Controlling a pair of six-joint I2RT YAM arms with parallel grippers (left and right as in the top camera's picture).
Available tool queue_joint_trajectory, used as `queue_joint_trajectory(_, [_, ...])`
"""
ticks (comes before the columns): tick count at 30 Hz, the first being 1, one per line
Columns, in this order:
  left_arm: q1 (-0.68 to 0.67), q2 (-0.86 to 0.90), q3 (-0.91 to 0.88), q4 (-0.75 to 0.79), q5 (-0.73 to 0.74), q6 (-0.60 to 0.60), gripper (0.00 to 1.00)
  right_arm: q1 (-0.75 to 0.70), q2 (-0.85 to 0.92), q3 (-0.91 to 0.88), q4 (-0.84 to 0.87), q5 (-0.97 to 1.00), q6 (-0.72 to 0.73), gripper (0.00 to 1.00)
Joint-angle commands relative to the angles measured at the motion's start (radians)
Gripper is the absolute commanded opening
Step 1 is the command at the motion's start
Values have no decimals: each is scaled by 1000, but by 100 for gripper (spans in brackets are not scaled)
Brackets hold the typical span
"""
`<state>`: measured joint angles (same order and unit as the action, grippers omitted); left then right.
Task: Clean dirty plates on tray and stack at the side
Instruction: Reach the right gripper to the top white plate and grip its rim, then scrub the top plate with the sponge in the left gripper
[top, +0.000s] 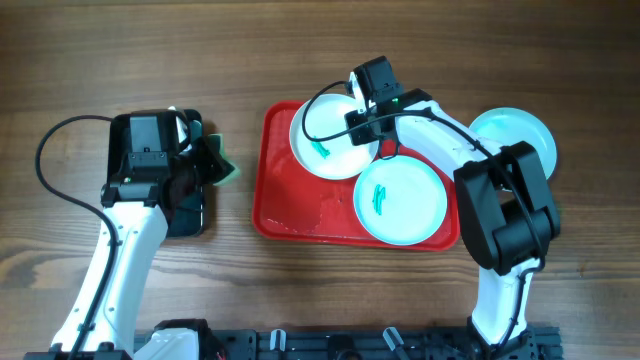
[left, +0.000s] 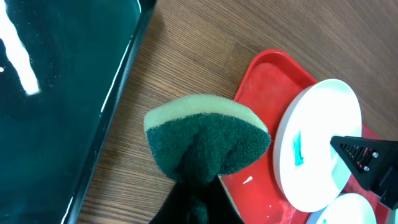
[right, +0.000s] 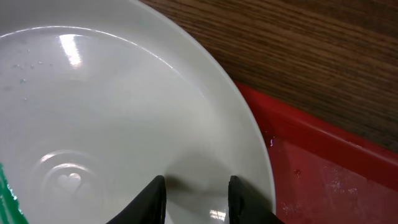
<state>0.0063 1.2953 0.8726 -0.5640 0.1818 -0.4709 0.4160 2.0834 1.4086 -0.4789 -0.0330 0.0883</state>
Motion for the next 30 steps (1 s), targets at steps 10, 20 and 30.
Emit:
queue_joint_trajectory(10, [-11, 3, -3, 7, 11, 24, 4, -41, -83, 102, -119, 142, -8, 61])
queue_joint_trajectory(20, [-11, 3, -3, 7, 12, 23, 4, -53, 66, 69, -77, -42, 23, 27])
queue_joint_trajectory(30, [-85, 3, -3, 16, 64, 23, 4, 55, 66, 69, -209, -148, 148, 5])
